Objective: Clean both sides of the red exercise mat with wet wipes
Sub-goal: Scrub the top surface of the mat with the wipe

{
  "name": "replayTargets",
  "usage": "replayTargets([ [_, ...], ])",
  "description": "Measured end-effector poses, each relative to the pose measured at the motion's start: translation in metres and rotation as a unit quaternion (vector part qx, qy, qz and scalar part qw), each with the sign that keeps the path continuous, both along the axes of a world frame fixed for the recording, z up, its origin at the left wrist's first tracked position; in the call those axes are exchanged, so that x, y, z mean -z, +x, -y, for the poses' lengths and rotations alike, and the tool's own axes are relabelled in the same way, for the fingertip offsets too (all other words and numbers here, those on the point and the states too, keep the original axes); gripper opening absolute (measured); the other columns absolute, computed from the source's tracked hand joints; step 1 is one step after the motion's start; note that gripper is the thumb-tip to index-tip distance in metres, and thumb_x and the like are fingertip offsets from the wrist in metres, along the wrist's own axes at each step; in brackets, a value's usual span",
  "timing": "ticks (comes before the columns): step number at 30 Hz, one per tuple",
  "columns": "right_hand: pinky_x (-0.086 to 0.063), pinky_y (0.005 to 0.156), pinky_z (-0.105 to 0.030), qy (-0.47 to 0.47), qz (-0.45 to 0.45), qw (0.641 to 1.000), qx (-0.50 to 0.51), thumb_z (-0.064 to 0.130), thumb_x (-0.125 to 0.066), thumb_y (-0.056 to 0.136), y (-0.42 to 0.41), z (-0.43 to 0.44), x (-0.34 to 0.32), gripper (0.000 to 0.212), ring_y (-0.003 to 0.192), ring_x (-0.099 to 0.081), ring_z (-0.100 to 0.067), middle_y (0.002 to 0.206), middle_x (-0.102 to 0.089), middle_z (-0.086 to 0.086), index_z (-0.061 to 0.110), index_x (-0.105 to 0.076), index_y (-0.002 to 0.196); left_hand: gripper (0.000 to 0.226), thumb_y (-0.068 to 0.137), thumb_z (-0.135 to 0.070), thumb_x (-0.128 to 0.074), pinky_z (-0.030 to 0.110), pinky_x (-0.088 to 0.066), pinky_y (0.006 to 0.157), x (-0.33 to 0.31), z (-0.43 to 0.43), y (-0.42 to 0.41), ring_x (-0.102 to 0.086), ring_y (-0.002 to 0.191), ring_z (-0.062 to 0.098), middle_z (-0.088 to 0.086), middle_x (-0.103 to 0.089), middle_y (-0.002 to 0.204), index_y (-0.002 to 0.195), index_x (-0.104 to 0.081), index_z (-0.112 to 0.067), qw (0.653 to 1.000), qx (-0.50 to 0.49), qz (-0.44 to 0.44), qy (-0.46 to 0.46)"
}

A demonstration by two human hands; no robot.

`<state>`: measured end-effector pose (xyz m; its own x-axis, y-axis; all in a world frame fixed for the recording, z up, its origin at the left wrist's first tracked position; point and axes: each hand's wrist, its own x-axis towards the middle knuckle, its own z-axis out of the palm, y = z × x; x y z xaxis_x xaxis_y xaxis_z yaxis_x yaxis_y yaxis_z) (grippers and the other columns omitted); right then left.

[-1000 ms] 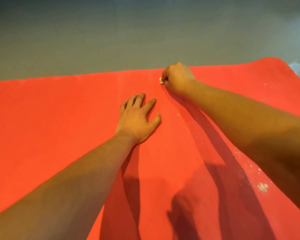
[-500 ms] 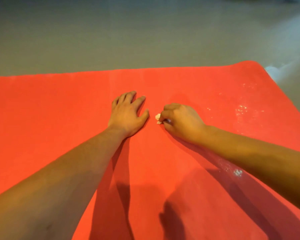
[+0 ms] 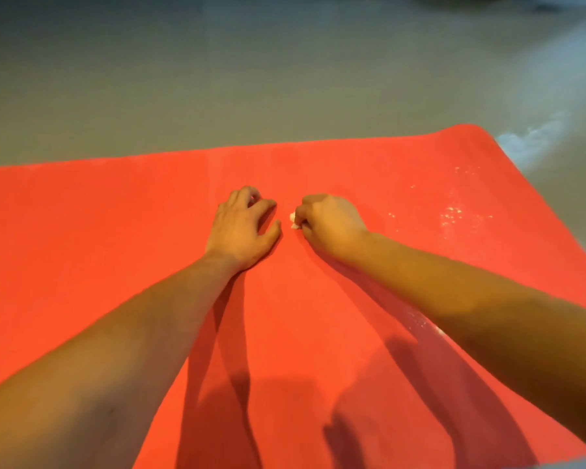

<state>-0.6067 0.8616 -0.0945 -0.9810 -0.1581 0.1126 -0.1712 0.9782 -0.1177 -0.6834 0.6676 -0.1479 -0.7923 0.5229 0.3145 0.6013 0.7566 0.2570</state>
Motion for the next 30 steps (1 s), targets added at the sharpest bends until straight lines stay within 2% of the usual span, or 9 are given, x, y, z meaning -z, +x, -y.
replayTargets([
  [6,-0.043,0.057,-0.03,-0.017,-0.011,0.996,-0.089,0.026,-0.07,0.082,0.093,0.0,0.004,0.006,0.083,-0.063,-0.023,0.083,-0.061,0.005,0.027,-0.072,0.088,0.042,0.086,-0.05,-0.062,0.043,-0.048,0.085,0.003,-0.001,0.0,-0.053,0.103,0.026,0.001,-0.053,0.112,0.12,-0.069,-0.026,0.999,0.009,-0.029,0.014],
  [9,-0.042,0.059,-0.03,-0.014,-0.007,0.997,-0.073,0.027,-0.066,0.084,0.066,-0.001,0.003,0.008,0.086,-0.064,-0.025,0.085,-0.062,0.004,0.027,-0.073,0.089,0.039,0.086,-0.05,-0.063,0.041,-0.047,0.083,0.003,0.0,0.0,-0.053,0.101,0.025,0.0,-0.055,0.111,0.117,-0.068,-0.028,0.999,0.014,-0.031,0.009],
  [12,-0.043,0.065,-0.033,0.006,-0.006,1.0,0.002,0.026,-0.061,0.086,0.013,0.002,0.001,0.018,0.095,-0.065,-0.03,0.097,-0.066,0.0,0.025,-0.075,0.098,0.037,0.088,-0.051,-0.058,0.041,-0.049,0.083,-0.001,-0.002,0.002,-0.054,0.103,0.026,0.0,-0.058,0.114,0.116,-0.068,-0.028,0.999,0.006,-0.025,-0.021],
  [16,-0.047,0.071,-0.035,0.053,0.024,0.997,0.058,0.019,-0.058,0.089,0.0,0.016,-0.004,0.024,0.098,-0.066,-0.033,0.106,-0.067,-0.005,0.021,-0.075,0.105,0.054,0.087,-0.058,-0.05,0.044,-0.053,0.089,-0.017,-0.003,0.019,-0.051,0.118,0.027,0.002,-0.056,0.125,0.128,-0.066,-0.027,0.996,-0.016,0.047,-0.068],
  [19,-0.049,0.068,-0.036,0.022,0.035,0.998,0.043,0.018,-0.059,0.087,0.045,0.022,-0.003,0.02,0.094,-0.066,-0.033,0.1,-0.066,-0.002,0.022,-0.075,0.1,0.072,0.086,-0.07,-0.051,0.044,-0.046,0.109,-0.039,0.003,0.029,-0.043,0.138,0.026,0.002,-0.049,0.147,0.147,-0.054,-0.032,0.98,-0.004,0.125,-0.156],
  [22,-0.051,0.067,-0.037,-0.003,0.055,0.998,0.007,0.018,-0.059,0.085,0.104,0.03,-0.004,0.018,0.094,-0.065,-0.03,0.097,-0.063,0.0,0.022,-0.072,0.096,0.077,0.09,-0.066,-0.058,0.041,-0.035,0.12,-0.056,0.008,0.046,-0.035,0.149,0.03,0.008,-0.035,0.164,0.157,-0.042,-0.032,0.962,0.01,0.176,-0.209],
  [24,-0.05,0.067,-0.038,-0.005,0.066,0.997,-0.033,0.019,-0.058,0.086,0.149,0.036,-0.004,0.014,0.093,-0.064,-0.03,0.095,-0.061,-0.002,0.019,-0.07,0.094,0.075,0.09,-0.062,-0.059,0.042,-0.036,0.12,-0.063,0.009,0.064,-0.037,0.149,0.032,0.011,-0.034,0.165,0.157,-0.041,-0.033,0.956,0.004,0.191,-0.225],
  [27,-0.048,0.061,-0.039,0.001,0.076,0.991,-0.107,0.02,-0.058,0.086,0.201,0.038,-0.008,0.008,0.086,-0.061,-0.031,0.091,-0.057,-0.004,0.017,-0.064,0.089,0.069,0.09,-0.057,-0.059,0.042,-0.042,0.115,-0.074,0.013,0.088,-0.046,0.142,0.033,0.012,-0.041,0.157,0.154,-0.046,-0.035,0.942,0.023,0.204,-0.266],
  [30,-0.048,0.06,-0.039,0.008,0.105,0.989,-0.106,0.019,-0.058,0.084,0.205,0.037,-0.012,0.007,0.085,-0.061,-0.031,0.092,-0.056,-0.003,0.02,-0.064,0.089,0.064,0.09,-0.054,-0.06,0.043,-0.048,0.108,-0.085,0.021,0.121,-0.053,0.134,0.032,0.011,-0.049,0.146,0.15,-0.051,-0.033,0.933,0.032,0.21,-0.29],
])
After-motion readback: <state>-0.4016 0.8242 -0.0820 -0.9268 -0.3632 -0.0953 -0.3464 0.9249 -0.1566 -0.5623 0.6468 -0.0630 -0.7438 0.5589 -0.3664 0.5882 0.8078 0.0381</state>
